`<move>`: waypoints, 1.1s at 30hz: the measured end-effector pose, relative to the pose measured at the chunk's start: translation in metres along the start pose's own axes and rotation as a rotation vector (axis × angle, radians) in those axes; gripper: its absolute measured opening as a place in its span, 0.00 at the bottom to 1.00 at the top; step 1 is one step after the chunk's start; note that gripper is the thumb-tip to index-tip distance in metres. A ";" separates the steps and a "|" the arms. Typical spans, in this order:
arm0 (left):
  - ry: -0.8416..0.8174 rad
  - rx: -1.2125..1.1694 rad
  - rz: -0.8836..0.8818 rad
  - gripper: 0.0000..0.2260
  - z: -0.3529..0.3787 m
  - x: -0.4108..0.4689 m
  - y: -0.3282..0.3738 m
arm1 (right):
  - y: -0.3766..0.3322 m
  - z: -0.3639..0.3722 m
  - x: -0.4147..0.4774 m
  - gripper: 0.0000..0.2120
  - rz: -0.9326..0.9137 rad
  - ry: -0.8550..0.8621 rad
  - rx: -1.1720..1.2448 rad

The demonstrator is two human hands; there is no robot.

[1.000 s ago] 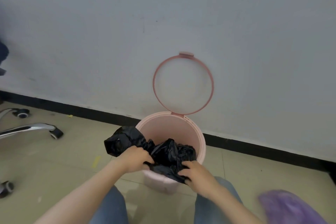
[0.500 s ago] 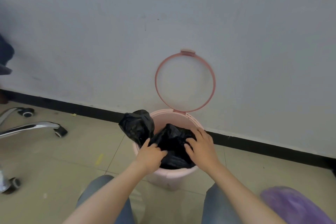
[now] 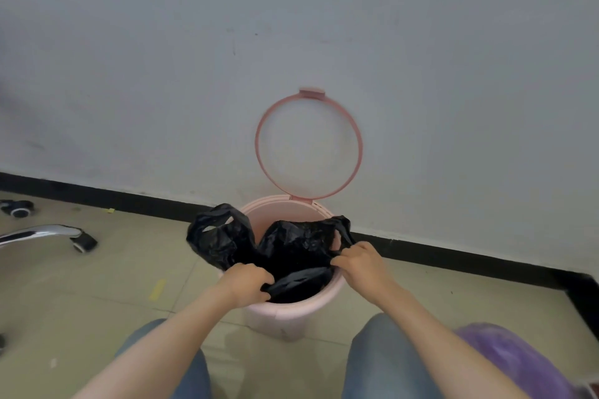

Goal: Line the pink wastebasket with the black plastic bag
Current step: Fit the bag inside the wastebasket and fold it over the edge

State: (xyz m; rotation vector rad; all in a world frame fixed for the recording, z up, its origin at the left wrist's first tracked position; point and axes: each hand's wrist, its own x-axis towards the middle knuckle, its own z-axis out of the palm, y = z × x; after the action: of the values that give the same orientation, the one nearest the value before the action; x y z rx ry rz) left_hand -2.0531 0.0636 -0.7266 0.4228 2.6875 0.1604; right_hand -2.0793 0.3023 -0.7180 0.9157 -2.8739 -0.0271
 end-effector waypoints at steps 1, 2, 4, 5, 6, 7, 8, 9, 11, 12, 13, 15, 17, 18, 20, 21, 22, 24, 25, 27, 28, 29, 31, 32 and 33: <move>-0.005 0.003 0.002 0.11 -0.002 0.000 0.001 | 0.004 -0.004 -0.001 0.18 0.013 0.045 0.079; -0.014 0.000 0.001 0.16 -0.003 -0.001 0.002 | 0.008 -0.005 -0.003 0.16 0.028 0.065 0.169; -0.045 -0.107 -0.003 0.30 -0.004 0.000 0.005 | 0.012 -0.011 -0.006 0.10 0.144 0.054 0.387; -0.033 -0.136 0.009 0.35 -0.005 -0.001 0.007 | 0.013 -0.015 -0.007 0.10 0.219 0.038 0.470; 0.012 -0.098 0.035 0.37 -0.006 -0.003 0.008 | 0.014 -0.016 -0.005 0.10 0.266 0.023 0.527; 0.137 0.023 0.075 0.38 -0.005 -0.004 0.008 | 0.016 -0.017 -0.003 0.10 0.269 0.025 0.543; 0.278 0.163 0.096 0.40 -0.004 -0.004 0.007 | 0.017 -0.020 -0.002 0.09 0.244 0.038 0.526; 0.383 0.260 0.106 0.42 0.000 -0.005 0.005 | 0.020 -0.020 0.001 0.08 0.190 0.077 0.459; 0.459 0.352 0.156 0.42 -0.001 -0.013 0.002 | 0.025 -0.014 0.000 0.13 0.074 0.119 0.260; 0.461 0.390 0.202 0.38 0.000 -0.016 -0.001 | 0.028 -0.010 -0.004 0.16 0.031 0.105 0.145; 0.445 0.435 0.257 0.33 0.002 -0.020 -0.004 | 0.029 -0.005 -0.008 0.17 -0.007 0.067 0.052; 0.370 0.454 0.348 0.20 0.001 -0.029 -0.006 | 0.028 0.001 -0.018 0.19 -0.067 -0.027 -0.083; 0.322 0.441 0.374 0.11 0.001 -0.037 -0.005 | 0.030 0.012 -0.025 0.20 -0.110 -0.089 -0.147; 0.270 0.424 0.356 0.07 0.002 -0.040 -0.002 | 0.030 0.016 -0.029 0.20 -0.133 -0.095 -0.157; 0.076 0.365 0.271 0.04 0.003 -0.045 0.014 | 0.028 0.026 -0.035 0.19 -0.202 -0.081 -0.196; -0.036 0.361 0.186 0.09 0.004 -0.046 0.024 | 0.028 0.031 -0.038 0.18 -0.239 -0.071 -0.221; -0.126 0.363 0.094 0.15 -0.001 -0.045 0.036 | 0.027 0.033 -0.042 0.17 -0.263 -0.062 -0.242; -0.060 0.313 -0.010 0.21 -0.002 -0.041 0.056 | 0.030 0.040 -0.048 0.15 -0.266 -0.055 -0.239; 0.085 0.292 -0.038 0.21 0.000 -0.038 0.061 | 0.033 0.045 -0.049 0.14 -0.253 -0.050 -0.238; 0.317 0.285 -0.009 0.19 0.006 -0.023 0.067 | 0.036 0.050 -0.050 0.12 -0.225 -0.048 -0.236; 0.407 0.276 -0.010 0.16 0.009 -0.016 0.071 | 0.037 0.050 -0.050 0.10 -0.207 -0.047 -0.225; 0.407 0.230 -0.038 0.12 0.010 -0.011 0.075 | 0.036 0.051 -0.049 0.08 -0.187 -0.037 -0.203; 0.312 0.065 -0.115 0.17 0.021 0.001 0.082 | 0.035 0.052 -0.047 0.11 -0.078 -0.035 -0.057; 0.236 0.046 -0.135 0.22 0.032 0.007 0.084 | 0.034 0.051 -0.048 0.15 0.000 -0.033 0.076; 0.186 0.052 -0.146 0.24 0.039 0.010 0.085 | 0.034 0.051 -0.048 0.18 0.099 -0.012 0.230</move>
State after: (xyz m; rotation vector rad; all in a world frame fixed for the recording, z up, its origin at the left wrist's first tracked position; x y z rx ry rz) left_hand -2.0227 0.1496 -0.7506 0.2352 2.8982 0.0906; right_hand -2.0658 0.3566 -0.7722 0.8075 -2.9732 0.3142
